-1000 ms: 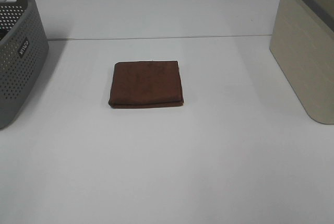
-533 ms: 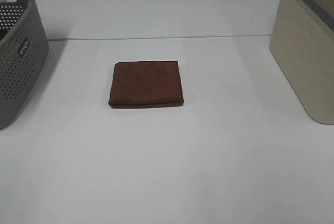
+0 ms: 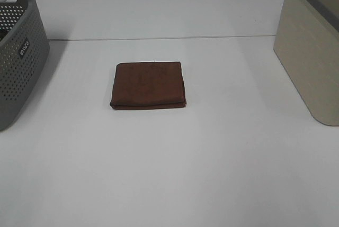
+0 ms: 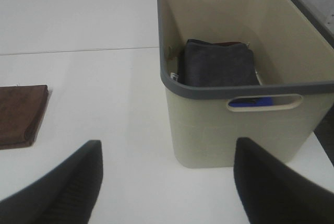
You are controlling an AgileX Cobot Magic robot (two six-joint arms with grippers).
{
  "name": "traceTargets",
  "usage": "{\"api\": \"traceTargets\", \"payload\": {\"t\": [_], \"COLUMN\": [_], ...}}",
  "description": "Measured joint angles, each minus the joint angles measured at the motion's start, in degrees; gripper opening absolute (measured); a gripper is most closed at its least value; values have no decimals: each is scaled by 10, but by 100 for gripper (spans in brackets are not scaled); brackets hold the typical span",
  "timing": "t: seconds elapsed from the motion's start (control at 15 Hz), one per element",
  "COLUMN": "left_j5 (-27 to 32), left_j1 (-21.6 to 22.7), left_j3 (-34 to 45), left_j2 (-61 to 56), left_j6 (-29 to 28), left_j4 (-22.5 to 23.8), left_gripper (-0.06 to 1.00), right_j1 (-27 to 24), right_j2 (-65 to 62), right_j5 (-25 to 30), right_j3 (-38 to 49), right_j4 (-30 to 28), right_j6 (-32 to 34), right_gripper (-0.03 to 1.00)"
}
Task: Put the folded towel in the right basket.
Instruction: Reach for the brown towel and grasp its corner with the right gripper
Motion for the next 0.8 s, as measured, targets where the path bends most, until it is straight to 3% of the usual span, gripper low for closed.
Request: {"api": "traceTargets", "payload": {"t": [0.4, 0.67, 0.8], "left_j5": [0, 0, 0], "left_j1": [0, 0, 0], "left_j3": [0, 0, 0], "left_j2": [0, 0, 0], "left_j6": [0, 0, 0], "left_j4": [0, 0, 0], "left_gripper": [97, 97, 97], "right_j1": [0, 0, 29], "right_j2": [308, 551, 647], "right_j5": [-28, 0, 28], "right_j3": [-177, -370, -459], "right_j4": [95, 214, 242], "right_j6": [-97, -195, -217], "right_gripper": [68, 68, 68]}}
